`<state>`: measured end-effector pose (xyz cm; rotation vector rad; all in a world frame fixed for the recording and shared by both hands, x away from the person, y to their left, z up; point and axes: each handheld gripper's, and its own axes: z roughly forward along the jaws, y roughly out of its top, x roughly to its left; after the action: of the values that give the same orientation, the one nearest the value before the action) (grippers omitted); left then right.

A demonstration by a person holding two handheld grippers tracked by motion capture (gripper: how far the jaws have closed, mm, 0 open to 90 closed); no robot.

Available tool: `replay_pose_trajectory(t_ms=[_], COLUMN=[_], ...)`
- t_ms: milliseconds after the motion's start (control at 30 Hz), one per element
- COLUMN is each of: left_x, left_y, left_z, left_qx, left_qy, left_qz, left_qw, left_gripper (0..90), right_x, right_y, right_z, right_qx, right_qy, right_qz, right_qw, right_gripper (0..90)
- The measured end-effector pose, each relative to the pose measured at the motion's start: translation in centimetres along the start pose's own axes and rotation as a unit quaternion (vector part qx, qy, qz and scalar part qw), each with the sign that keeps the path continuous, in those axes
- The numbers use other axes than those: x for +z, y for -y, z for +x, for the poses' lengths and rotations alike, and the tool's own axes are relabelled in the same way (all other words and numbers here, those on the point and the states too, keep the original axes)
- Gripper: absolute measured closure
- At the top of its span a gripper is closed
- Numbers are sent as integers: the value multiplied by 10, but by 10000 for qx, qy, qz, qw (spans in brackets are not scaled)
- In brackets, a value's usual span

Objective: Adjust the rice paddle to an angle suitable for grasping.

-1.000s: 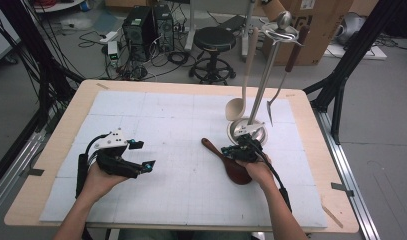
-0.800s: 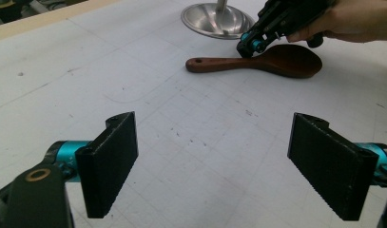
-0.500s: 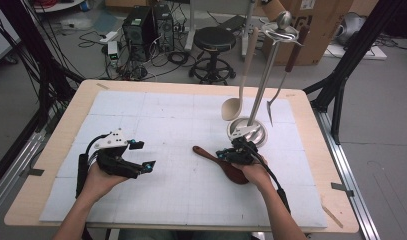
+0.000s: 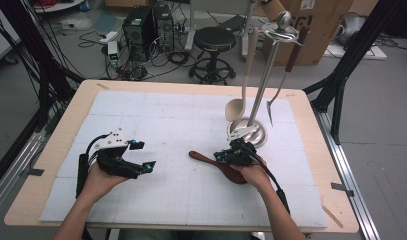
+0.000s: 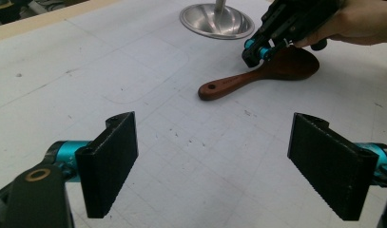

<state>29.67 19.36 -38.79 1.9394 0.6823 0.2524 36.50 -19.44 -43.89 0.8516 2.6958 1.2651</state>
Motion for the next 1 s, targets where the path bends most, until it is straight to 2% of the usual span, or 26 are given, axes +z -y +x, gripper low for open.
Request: replay_pose_trajectory(t_ms=[167,367,567,700,933,1000], left_x=[0,0,-1,-1,1,1], left_y=[0,0,0,0,1,1], left_z=[0,0,1,1,0,0], left_qx=[-1,22,11,9,22,30], left_qy=[-15,-6,-11,-21,10,12], left_qz=[5,8,-12,-10,28,25], left_qw=[10000,10000,10000,10000,10000,10000], left_gripper=[179,180,179,180,180,181], right_x=[-3,5,10,14,14,14], right_y=[-4,-3,-2,-1,-2,-3], right_z=[6,12,13,15,18,19], right_qx=[-124,-247,-302,-443,-705,-714], right_qy=[-108,-107,-47,36,142,153], right_qz=[-68,174,271,397,457,473], right_qw=[9998,9995,9992,9982,9964,9962], right_gripper=[815,741,746,759,778,781])
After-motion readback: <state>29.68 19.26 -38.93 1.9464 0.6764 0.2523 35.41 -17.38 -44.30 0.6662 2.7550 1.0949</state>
